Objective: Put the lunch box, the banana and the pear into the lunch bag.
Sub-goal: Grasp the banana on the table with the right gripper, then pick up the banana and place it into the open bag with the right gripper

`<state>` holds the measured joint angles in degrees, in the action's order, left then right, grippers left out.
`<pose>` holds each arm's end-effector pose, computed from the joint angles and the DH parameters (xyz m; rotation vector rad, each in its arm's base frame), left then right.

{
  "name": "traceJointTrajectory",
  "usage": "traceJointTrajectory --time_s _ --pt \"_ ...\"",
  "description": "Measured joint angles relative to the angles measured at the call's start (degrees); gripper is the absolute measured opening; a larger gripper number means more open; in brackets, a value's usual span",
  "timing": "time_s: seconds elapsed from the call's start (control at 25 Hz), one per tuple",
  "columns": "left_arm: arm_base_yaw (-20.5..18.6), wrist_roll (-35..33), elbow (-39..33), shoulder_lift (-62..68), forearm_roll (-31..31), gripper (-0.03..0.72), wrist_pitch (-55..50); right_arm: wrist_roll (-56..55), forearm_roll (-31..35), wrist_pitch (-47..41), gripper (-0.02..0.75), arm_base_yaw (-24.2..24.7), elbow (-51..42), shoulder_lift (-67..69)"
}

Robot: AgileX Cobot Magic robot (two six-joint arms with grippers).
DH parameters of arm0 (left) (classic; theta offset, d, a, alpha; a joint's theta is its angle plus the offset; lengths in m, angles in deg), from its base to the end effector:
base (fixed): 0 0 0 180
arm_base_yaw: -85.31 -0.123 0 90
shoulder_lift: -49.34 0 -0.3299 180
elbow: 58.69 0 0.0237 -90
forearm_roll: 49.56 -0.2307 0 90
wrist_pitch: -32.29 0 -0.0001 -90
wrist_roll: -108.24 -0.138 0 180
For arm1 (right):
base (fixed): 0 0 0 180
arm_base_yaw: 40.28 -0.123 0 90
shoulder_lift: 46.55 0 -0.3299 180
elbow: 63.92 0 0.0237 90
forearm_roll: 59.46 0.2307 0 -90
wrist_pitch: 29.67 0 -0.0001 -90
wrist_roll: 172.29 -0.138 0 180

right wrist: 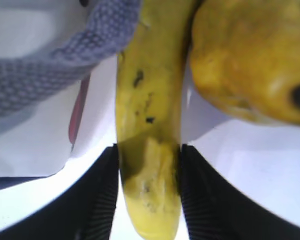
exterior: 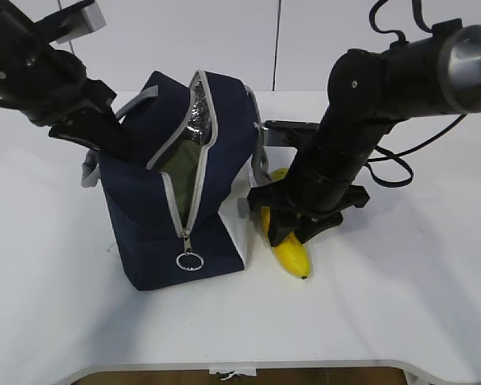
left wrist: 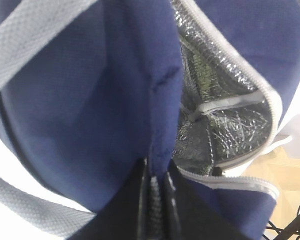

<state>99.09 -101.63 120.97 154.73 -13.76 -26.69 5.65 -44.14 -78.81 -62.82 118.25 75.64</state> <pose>0.3316 -0.1526 0.2897 0.6765 2.6239 -0.7455 0.3728 0.1846 0.1749 -0.2992 2.9657 0.3796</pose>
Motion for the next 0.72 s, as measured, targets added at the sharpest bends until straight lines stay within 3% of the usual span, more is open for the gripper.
traceJointTrajectory --time_s 0.16,0.72 --pt "0.0 0.0 0.0 0.0 -0.1 0.012 0.0 0.0 0.1 -0.5 0.274 0.0 0.0 0.0" --pt "0.0 0.0 0.0 0.0 -0.1 0.012 0.0 0.0 0.1 -12.8 0.268 0.0 7.5 0.0"
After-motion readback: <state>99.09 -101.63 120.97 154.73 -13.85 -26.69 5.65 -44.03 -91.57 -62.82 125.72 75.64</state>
